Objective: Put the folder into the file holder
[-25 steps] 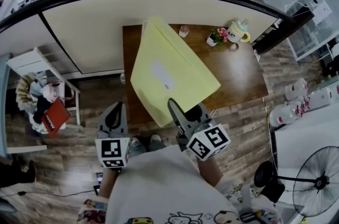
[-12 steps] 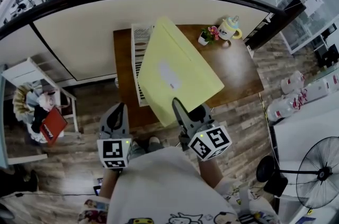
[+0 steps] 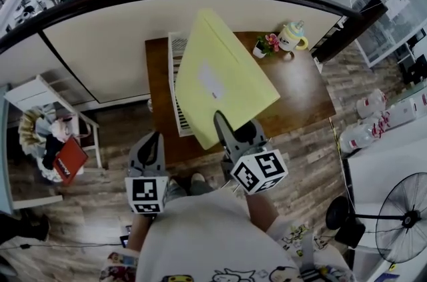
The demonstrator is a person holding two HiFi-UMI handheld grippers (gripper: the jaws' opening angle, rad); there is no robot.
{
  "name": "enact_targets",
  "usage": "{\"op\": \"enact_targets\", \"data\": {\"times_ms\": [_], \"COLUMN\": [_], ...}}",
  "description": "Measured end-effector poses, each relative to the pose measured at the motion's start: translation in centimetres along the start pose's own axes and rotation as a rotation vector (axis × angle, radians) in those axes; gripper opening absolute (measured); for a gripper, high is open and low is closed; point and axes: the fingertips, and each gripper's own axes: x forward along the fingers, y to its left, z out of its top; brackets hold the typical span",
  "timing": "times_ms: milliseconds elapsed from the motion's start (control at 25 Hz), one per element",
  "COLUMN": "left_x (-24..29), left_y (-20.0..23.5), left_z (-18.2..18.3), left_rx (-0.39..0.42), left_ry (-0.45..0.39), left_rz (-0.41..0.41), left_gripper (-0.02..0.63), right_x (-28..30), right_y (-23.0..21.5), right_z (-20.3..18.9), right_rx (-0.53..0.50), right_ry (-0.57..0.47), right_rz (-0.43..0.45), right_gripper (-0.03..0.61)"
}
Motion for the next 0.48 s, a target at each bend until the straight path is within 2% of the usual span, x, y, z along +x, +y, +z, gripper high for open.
{"op": "enact_targets", "data": {"times_ms": [480], "left_x": [0.4], "left_y": [1.3], "left_z": [0.1], "left_rx": [0.005], "left_ry": [0.008], "left_rz": [0.003], "left_gripper": [0.006], "right_x": [3.7], "right_y": [-0.2], "right_z": [0.8], "right_rx": [-0.020], "right_ry": [-0.022], "right_rz": [-0.075], "right_gripper": [0.172]}}
